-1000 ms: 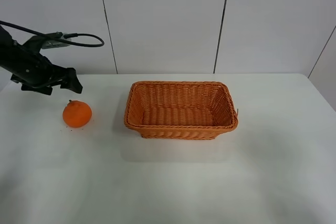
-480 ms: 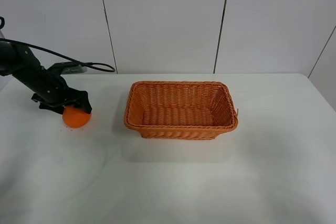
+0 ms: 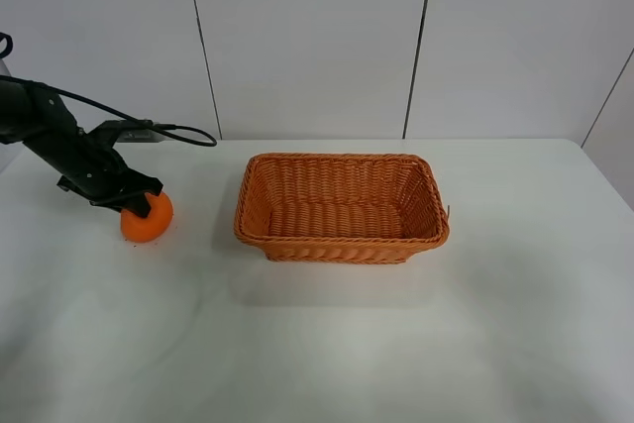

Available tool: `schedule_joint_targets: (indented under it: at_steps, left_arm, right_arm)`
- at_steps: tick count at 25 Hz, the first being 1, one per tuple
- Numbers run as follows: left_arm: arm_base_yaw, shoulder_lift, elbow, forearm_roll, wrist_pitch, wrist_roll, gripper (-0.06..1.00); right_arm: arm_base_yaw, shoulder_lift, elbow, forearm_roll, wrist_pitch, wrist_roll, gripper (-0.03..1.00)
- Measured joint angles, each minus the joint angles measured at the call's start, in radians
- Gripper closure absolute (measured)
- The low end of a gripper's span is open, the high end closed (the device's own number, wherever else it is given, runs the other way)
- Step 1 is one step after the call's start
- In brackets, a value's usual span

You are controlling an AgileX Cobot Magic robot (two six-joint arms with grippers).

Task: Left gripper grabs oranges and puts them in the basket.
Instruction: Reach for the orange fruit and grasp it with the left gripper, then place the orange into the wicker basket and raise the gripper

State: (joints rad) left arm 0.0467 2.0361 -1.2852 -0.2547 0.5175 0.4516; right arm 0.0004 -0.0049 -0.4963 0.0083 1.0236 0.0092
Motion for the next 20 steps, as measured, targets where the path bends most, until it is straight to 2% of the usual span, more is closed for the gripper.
schedule_joint_targets:
  at_steps: [1, 12, 20]
  left_arm:
    - [0.0, 0.0, -0.001, 0.002, 0.004, 0.0, 0.78]
    - [0.0, -0.02, -0.006, 0.006, 0.086, 0.0, 0.78]
    - [-0.015, -0.202, -0.004, 0.002, 0.188, -0.001, 0.78]
  right_arm:
    - [0.0, 0.0, 0.0, 0.0, 0.0, 0.0, 0.27]
    - [0.0, 0.0, 0.0, 0.0, 0.0, 0.0, 0.27]
    - [0.0, 0.0, 0.0, 0.0, 0.0, 0.0, 0.27]
